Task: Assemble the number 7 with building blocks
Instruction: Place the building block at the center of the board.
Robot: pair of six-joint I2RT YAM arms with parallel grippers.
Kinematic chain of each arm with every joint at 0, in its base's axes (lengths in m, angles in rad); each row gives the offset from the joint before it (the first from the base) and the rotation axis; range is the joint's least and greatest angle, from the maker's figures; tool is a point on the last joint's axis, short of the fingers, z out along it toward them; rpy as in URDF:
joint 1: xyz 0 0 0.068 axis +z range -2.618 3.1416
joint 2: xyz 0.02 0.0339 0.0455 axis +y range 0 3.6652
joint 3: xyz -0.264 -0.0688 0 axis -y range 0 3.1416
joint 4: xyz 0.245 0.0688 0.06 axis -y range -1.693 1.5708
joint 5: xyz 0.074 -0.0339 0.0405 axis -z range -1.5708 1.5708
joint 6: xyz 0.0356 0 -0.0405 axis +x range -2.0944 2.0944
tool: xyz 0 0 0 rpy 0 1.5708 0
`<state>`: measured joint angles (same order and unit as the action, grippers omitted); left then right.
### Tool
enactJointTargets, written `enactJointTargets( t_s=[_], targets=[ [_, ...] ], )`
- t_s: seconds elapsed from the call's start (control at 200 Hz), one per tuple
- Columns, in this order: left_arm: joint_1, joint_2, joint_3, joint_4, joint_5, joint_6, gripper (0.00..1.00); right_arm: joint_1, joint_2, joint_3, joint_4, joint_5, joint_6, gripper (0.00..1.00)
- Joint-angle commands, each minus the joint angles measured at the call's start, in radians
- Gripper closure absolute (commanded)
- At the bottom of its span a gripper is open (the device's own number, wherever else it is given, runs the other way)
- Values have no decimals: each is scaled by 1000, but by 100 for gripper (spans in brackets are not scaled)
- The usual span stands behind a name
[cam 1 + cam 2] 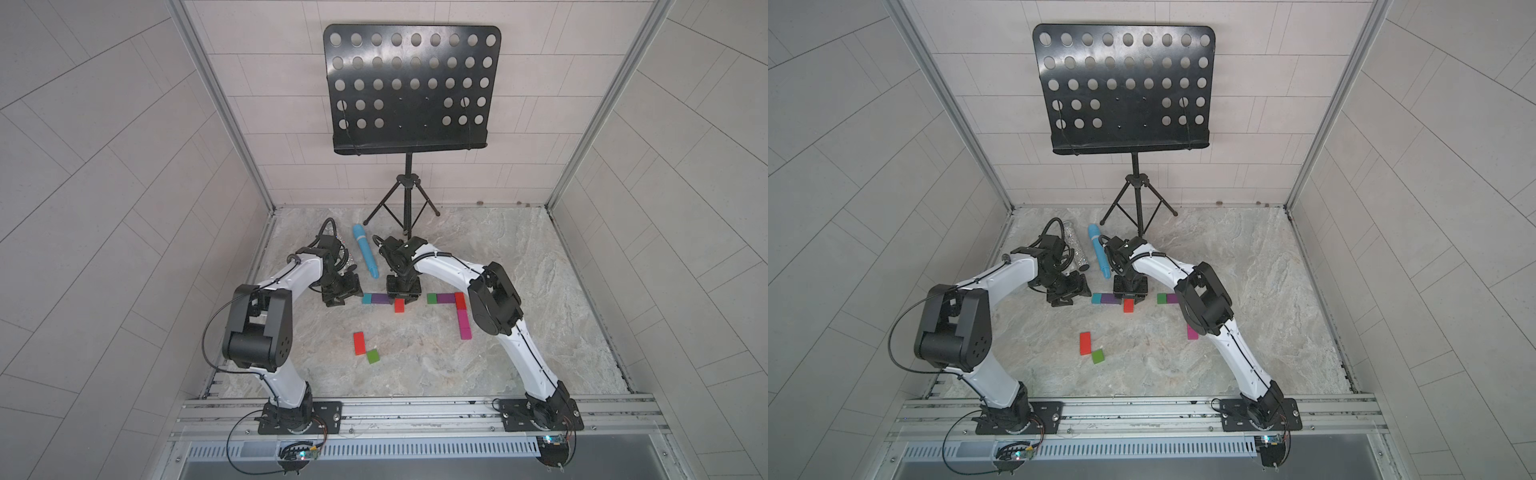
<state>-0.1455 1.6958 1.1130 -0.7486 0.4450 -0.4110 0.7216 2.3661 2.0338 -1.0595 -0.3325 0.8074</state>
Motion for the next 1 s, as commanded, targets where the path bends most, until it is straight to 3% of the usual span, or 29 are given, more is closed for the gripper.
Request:
enactJointTargets(
  t_s=[0.0,0.525,0.786,0.996],
  targets=[
    [-5,17,35,0,2,4,29,2,-35,29,-19,18,18,48],
    [-17,64,78,-3,27,21,42,-37,-146,-37,1,35,-6,48],
    [-40,106,103,-4,41,37,45,-55,-166,-116,68,29,-10,61],
    [-54,130,103,6,47,31,49,-67,-188,-195,142,4,1,66]
  ],
)
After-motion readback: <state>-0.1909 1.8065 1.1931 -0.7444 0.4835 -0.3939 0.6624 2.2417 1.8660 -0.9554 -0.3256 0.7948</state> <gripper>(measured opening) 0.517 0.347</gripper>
